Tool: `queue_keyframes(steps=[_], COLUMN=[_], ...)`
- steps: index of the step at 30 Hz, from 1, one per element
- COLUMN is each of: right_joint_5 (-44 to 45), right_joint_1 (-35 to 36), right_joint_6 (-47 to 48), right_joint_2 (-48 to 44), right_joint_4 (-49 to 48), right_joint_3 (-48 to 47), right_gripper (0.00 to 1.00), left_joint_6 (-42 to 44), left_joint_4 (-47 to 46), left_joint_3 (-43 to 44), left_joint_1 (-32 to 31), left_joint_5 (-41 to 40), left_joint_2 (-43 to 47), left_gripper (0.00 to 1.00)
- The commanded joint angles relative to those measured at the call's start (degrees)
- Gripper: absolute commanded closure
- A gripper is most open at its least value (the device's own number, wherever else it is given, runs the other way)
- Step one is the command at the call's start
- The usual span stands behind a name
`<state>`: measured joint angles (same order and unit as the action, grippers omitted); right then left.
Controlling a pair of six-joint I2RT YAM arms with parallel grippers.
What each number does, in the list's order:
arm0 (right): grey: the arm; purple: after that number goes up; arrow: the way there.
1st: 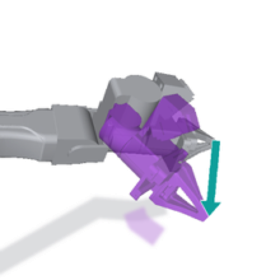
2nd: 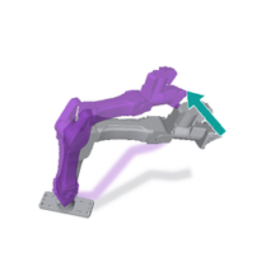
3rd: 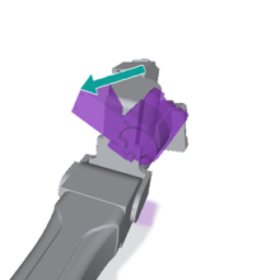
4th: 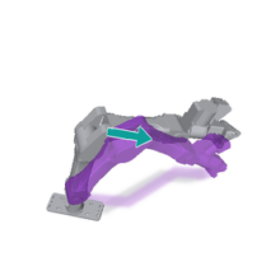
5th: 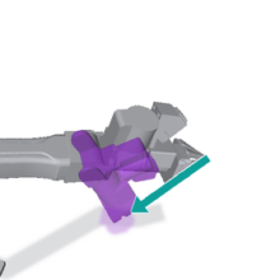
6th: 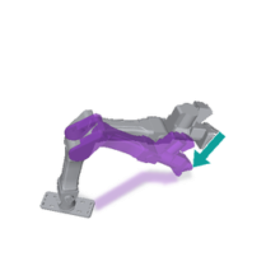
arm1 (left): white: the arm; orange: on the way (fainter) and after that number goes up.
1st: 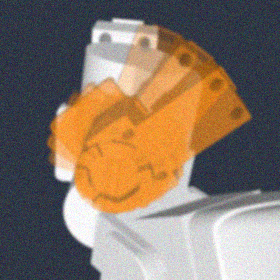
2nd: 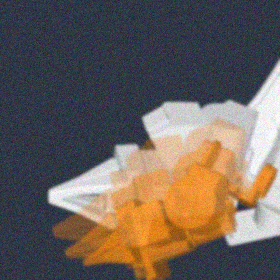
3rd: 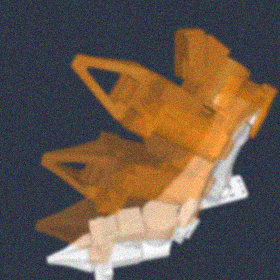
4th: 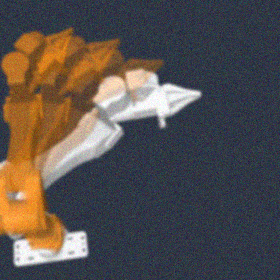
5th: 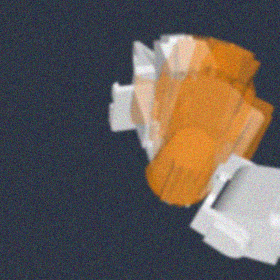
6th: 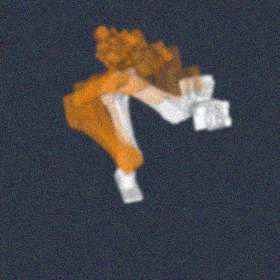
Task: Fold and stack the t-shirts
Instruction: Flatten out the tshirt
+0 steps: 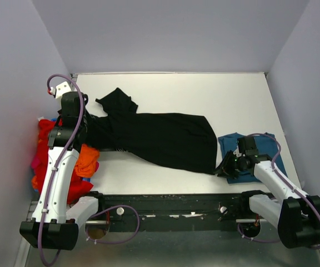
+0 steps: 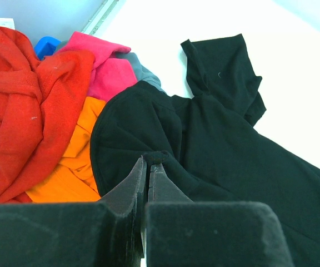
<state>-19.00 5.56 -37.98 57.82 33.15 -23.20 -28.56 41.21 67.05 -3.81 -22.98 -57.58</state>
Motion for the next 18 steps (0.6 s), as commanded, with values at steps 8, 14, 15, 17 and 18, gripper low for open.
queue_keyframes(steps=[8,14,15,17,18], right_joint_5=[-0.9,-0.6,-0.1,0.8,1.5], right_joint_1=[2.6,3.9,3.9,3.9,3.9], right_joint_6=[-3.0,-4.0,-4.0,-4.1,-4.1], right_joint_2=[4.8,9.0,9.1,8.9,8.6], right_joint_4=[-2.5,-4.3,-4.1,-3.8,-3.1], right_joint_3=[0.6,0.4,0.2,-1.0,-1.8], right_gripper=[0.60,0.79,0.88,0.99,0.99], left_joint_6=[1.1,1.1,1.2,1.3,1.3], left_joint_4=[-1.7,-1.7,-1.7,-1.7,-2.0], left_joint_3=[-0.7,-1.0,-1.0,-1.0,-1.0], left_joint_1=[0.3,0.3,0.3,0.3,0.2], left_joint_5=[-0.1,0.1,0.1,0.1,0.2], left_joint_2=[0.8,0.5,0.5,0.5,0.4], left_gripper=[1.00,1.00,1.00,1.00,1.00])
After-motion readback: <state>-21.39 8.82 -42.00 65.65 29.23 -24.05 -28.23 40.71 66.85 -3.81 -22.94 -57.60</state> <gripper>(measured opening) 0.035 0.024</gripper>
